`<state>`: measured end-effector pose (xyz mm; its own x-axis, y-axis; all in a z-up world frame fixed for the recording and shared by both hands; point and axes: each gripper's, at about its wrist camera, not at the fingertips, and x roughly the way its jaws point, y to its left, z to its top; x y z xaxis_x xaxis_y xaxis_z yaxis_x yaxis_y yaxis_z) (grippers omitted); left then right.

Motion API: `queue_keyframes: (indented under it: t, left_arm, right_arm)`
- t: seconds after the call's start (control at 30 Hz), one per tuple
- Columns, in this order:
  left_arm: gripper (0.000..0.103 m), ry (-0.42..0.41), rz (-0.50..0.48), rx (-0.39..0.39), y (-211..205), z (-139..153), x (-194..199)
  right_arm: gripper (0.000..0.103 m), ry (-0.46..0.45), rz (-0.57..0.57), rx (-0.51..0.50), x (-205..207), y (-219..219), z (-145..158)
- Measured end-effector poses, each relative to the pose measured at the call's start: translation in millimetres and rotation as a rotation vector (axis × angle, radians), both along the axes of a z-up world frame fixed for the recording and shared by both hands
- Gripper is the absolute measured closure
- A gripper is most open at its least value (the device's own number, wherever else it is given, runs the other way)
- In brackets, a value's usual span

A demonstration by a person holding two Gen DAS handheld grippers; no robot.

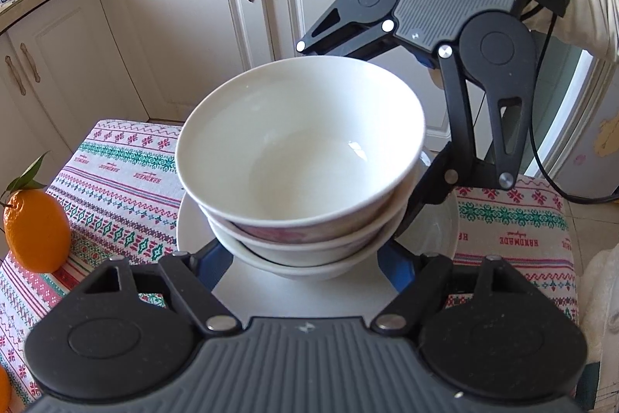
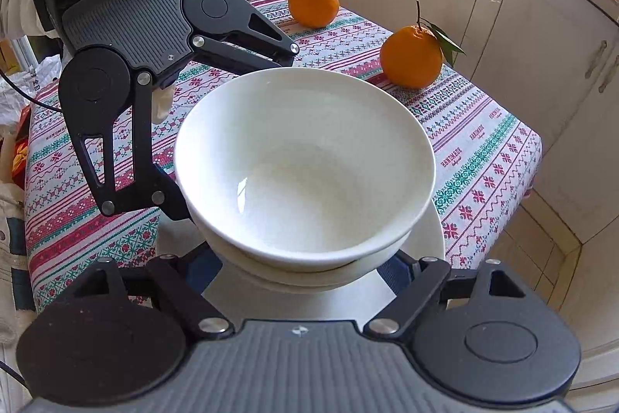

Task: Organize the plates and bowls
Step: 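Lower the bowl stack onto the plate stack with both grippers, then open both grippers and withdraw them from the bowl stack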

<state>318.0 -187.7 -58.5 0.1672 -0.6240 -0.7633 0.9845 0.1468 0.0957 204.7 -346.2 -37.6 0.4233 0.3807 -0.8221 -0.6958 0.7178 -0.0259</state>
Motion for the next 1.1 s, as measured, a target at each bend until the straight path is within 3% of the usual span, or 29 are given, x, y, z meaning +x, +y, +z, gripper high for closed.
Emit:
queue_keyframes:
  t: [0.2,0.27,0.43,0.57,0.7,0.87,1.0,1.1]
  left_arm:
    - [0.020,-0.061,0.016,-0.005,2.0,0.9,-9.2]
    - [0.014,-0.058,0.034,-0.017,6.1,2.8,-11.1]
    - [0.003,-0.101,0.118,-0.099,27.2,16.1,-27.4]
    - [0.002,-0.159,0.197,-0.148,46.0,23.6,-50.7]
    - [0.001,-0.192,0.320,-0.186,61.5,28.8,-76.3]
    - [0.001,-0.214,0.539,-0.243,74.4,36.0,-105.9]
    - [0.001,-0.222,0.726,-0.246,82.1,47.5,-121.7]
    - [0.001,-0.215,0.877,-0.232,90.3,62.0,-126.9]
  right_arm:
    - [0.014,0.005,-0.026,0.007,1.6,-0.8,-2.5]
    - [0.002,0.000,-0.037,0.011,0.4,-1.0,-2.6]
    - [0.000,-0.026,-0.111,0.050,-11.0,-3.5,8.2]
    - [0.000,-0.040,-0.183,0.014,-31.5,6.6,14.0]
    - [0.000,-0.085,-0.295,-0.049,-58.2,23.4,21.6]
    - [0.000,-0.154,-0.565,-0.073,-91.8,39.8,28.9]
    - [0.000,-0.180,-0.804,-0.022,-114.1,46.8,34.2]
    - [0.000,-0.201,-0.896,0.012,-129.8,55.7,42.2]
